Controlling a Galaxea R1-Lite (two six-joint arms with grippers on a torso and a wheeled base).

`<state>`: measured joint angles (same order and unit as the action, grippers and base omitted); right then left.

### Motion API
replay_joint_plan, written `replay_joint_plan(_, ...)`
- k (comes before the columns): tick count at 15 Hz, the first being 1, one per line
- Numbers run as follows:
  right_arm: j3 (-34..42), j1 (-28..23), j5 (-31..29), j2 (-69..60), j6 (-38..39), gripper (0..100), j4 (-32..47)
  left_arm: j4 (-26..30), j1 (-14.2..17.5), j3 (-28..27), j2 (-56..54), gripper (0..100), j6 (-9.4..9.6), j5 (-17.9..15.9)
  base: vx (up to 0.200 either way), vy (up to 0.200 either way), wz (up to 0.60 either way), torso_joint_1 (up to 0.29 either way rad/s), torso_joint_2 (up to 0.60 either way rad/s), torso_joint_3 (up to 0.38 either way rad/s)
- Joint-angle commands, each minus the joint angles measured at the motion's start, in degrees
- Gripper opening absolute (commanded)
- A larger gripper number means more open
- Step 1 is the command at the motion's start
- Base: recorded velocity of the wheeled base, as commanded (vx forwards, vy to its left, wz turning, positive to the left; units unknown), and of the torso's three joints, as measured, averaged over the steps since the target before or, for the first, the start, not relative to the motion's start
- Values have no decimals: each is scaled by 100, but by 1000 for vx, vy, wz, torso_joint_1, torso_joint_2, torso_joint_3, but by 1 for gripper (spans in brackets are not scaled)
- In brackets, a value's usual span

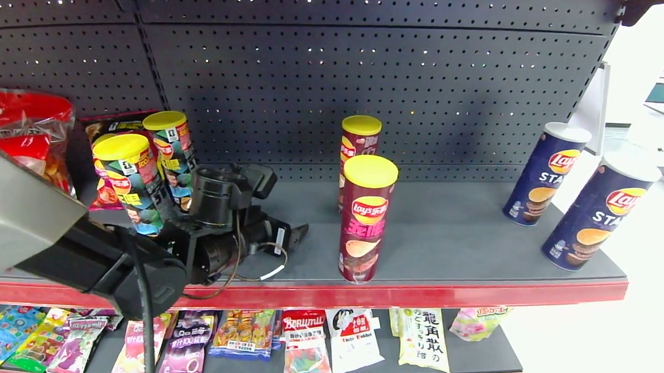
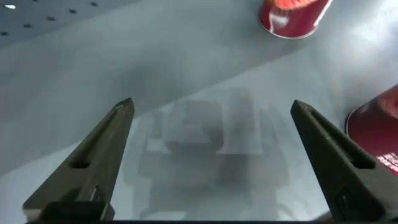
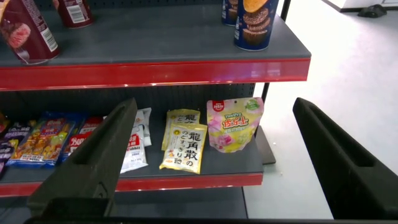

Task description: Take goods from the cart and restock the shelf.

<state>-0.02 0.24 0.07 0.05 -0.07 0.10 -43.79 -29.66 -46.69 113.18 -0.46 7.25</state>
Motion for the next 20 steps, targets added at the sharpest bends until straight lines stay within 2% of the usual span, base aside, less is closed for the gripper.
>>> replay_joint_plan(1, 2, 2, 1, 4, -1, 100, -1, 2, -93, -156, 319, 100, 2, 13, 0, 0, 0, 0, 0, 0)
replay_joint_plan(14, -6, 2, 1, 4, -1, 100, -1, 37, -400, -323, 495, 100, 20, -198, 0, 0, 0, 0, 0, 0)
replay_joint_plan(20, 2, 2, 1, 4, -1, 100, -1, 81, -550, -437, 600, 100, 20, -189, 0, 0, 0, 0, 0, 0)
